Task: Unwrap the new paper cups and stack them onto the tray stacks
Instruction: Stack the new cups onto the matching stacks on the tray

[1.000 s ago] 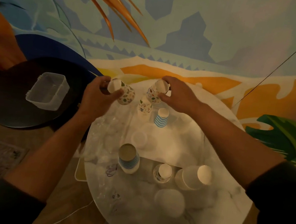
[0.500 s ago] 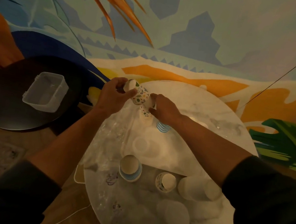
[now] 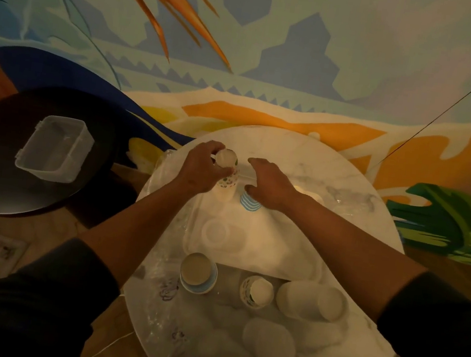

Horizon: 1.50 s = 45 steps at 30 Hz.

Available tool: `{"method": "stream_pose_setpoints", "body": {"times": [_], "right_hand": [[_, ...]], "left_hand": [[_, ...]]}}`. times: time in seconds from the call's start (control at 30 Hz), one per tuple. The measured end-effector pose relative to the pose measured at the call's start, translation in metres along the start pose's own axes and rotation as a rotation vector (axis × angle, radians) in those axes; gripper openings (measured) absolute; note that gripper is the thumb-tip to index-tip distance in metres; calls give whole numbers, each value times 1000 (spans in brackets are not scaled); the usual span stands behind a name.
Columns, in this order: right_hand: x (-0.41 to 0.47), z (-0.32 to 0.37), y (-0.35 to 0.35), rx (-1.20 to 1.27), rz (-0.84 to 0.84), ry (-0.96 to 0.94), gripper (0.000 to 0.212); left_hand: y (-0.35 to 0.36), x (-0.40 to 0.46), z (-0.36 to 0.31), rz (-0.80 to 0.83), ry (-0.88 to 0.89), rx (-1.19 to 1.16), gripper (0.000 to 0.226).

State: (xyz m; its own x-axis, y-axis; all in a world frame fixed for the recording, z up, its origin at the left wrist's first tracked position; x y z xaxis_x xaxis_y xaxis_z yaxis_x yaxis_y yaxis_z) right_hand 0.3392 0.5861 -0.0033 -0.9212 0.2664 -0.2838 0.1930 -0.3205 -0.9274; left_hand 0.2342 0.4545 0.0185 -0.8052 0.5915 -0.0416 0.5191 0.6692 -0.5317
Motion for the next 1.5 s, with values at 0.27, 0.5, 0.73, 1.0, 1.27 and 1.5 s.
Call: {"method": "stream_pose_setpoints", "body": {"times": [0.27, 0.5, 0.73, 1.0, 1.27, 1.5], "right_hand": [[-45, -14, -5, 17, 50, -18, 72], [-105, -2, 31, -114, 258, -117, 71], [-164, 15, 88, -335, 585, -170, 65], [-176, 29, 106, -574, 541, -199, 53], [-186, 27, 87, -569, 478, -190, 55], [-201, 25, 37, -448, 335, -204, 55]], "left_hand": [[8, -1, 5, 17, -24, 88, 68], [-31, -64, -41, -61, 31, -38, 59], [-23, -173, -65, -4, -18, -191, 51], [-11, -221, -49, -45, -41, -285, 47], [30, -254, -52, 82, -56, -354, 50], [79, -266, -9, 203, -182, -306, 66]]}}
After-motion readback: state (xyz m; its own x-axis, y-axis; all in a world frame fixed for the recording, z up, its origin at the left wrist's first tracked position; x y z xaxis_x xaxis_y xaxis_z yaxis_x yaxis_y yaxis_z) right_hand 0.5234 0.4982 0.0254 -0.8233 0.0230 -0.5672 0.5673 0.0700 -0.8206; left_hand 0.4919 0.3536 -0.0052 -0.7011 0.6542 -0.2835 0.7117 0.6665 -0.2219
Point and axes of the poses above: each hand's wrist, its own x-axis towards the middle knuckle, its own y-axis out of the palm, z = x × y, the point moved 9 cm from there along x, towards the middle knuckle, and after that the axes turned 8 degrees about -x, right-handed, at the moved point
